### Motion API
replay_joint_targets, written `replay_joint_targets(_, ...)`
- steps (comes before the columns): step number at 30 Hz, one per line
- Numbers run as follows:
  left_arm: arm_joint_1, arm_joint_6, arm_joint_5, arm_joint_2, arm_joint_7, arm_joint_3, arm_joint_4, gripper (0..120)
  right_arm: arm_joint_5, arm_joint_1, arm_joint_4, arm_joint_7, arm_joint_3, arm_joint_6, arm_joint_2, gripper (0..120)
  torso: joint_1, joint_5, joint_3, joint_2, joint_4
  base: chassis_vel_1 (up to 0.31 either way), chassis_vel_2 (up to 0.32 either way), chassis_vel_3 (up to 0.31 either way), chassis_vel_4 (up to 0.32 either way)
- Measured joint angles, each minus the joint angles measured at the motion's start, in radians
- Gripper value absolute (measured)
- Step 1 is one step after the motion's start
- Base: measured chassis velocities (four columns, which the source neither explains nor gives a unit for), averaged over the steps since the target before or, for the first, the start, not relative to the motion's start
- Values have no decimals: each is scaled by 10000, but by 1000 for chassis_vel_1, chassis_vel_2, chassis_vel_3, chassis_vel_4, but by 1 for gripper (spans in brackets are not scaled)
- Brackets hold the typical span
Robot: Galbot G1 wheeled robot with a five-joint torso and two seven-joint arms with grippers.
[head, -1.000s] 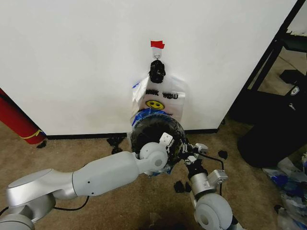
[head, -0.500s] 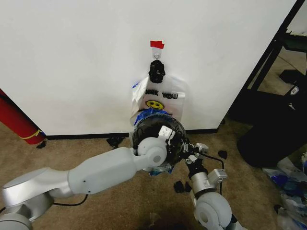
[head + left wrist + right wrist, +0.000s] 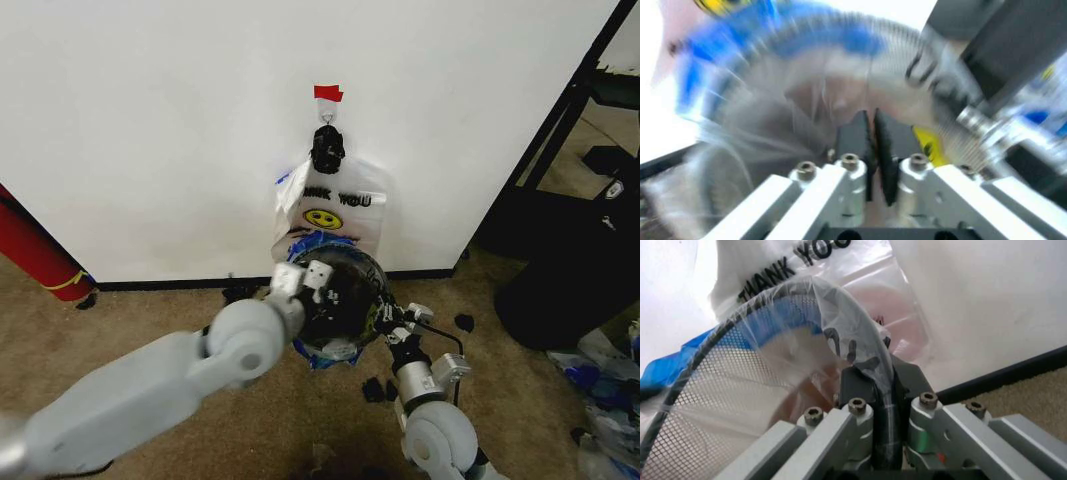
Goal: Pick up the garbage bag from the wall and place it over the trash bin.
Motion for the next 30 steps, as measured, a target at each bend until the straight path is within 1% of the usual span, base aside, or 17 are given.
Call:
replay_joint_targets(3,800,-763,-472,290,418,-1522,-507,21,0,-55,0,-23,18,19,-21,1,0,0,0,0,-1,0,0,0,0)
replay_joint_targets(4,896,-844,-602,294,463,-1755,-559,25,2,-61,0,-25,22,25,-21,1,0,1,0,0,0,0,0,0,0)
replay_joint_targets(5,896,-844,-602,294,463,-1755,-559,25,2,-61,0,-25,22,25,-21,1,0,1,0,0,0,0,0,0,0)
replay_joint_targets(6,1126,-1028,-987,300,575,-2347,-660,30,10,-75,12,-27,27,35,-20,1,0,1,0,0,-1,0,0,0,0)
replay_joint_targets(9,1318,-1145,-1514,423,756,-3119,-555,41,23,-126,109,-38,27,35,-29,1,0,2,0,0,-3,0,0,0,0)
replay_joint_targets(10,1338,-1123,-1742,500,833,-3384,-334,47,36,-179,200,-44,27,35,-58,1,0,2,0,0,-2,0,0,0,0)
replay_joint_targets(12,1333,-975,-1973,550,878,-3558,-63,54,45,-242,307,-46,23,33,-105,1,0,0,0,0,-2,0,0,0,0)
replay_joint_targets(13,1333,-975,-1973,550,878,-3558,-63,54,45,-242,307,-46,23,33,-105,1,0,0,0,0,-2,0,0,0,0)
replay_joint_targets(15,1302,-768,-2228,595,896,-3619,218,62,54,-306,422,-47,15,23,-171,1,0,1,1,0,-3,0,0,0,0)
replay_joint_targets(18,1305,-191,-2267,528,887,-3625,666,74,77,-378,616,-47,-8,-10,-322,1,0,4,1,0,-1,0,0,0,0)
replay_joint_targets(20,1302,-75,-2265,365,854,-3624,934,67,77,-481,720,-47,-7,-12,-384,1,0,2,1,0,-2,0,0,0,0)
replay_joint_targets(22,1297,-56,-2265,325,831,-3623,1015,65,76,-518,754,-47,-8,-13,-407,1,0,2,1,0,-3,0,0,0,0)
replay_joint_targets(23,1292,-23,-2283,281,786,-3624,1132,58,73,-555,791,-47,-8,-13,-442,1,0,2,1,0,-4,0,0,0,0)
replay_joint_targets(25,1292,27,-2436,266,737,-3627,1236,50,69,-577,831,-47,0,-15,-487,1,0,4,1,0,-3,0,0,0,0)
replay_joint_targets(26,1295,43,-2537,260,719,-3631,1256,46,68,-577,841,-44,7,-18,-498,1,0,4,1,0,-2,0,0,0,0)
replay_joint_targets(27,1295,43,-2537,260,719,-3631,1256,46,68,-577,841,-44,7,-18,-498,1,0,4,1,0,-2,0,0,0,0)
replay_joint_targets(30,1336,82,-2710,194,700,-3615,1261,32,67,-531,843,25,20,-61,-514,1,0,5,1,0,-2,0,0,0,0)
